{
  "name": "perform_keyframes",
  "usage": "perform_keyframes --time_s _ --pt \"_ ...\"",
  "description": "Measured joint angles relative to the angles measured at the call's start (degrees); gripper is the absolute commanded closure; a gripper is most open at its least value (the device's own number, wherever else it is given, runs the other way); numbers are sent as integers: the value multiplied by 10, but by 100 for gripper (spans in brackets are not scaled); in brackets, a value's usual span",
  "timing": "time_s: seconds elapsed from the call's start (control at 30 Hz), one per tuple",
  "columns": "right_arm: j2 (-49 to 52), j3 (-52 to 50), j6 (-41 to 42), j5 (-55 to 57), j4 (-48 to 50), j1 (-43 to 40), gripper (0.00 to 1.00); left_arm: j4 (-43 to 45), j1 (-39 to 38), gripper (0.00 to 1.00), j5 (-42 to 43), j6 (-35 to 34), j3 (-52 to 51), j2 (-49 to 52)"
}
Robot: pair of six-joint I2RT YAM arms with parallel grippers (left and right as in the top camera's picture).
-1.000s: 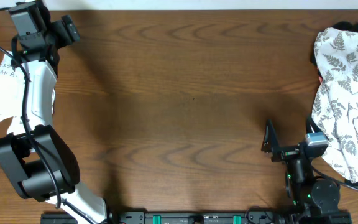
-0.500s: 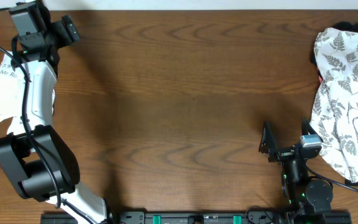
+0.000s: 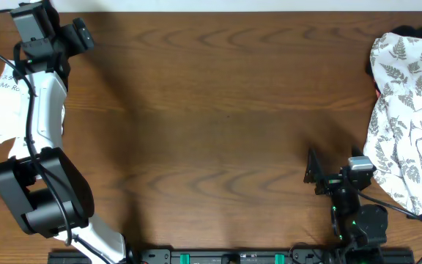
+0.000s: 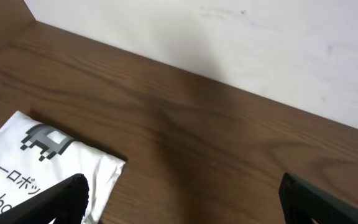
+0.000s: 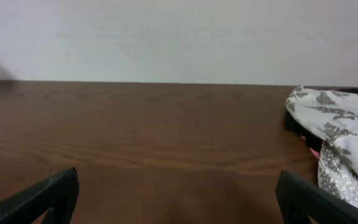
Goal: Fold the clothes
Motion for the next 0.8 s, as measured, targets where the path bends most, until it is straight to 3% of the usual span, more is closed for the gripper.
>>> perform_keyframes --time_s 0.8 --pt "0 0 -10 0 0 -1 1 0 0 2 0 0 0 0"
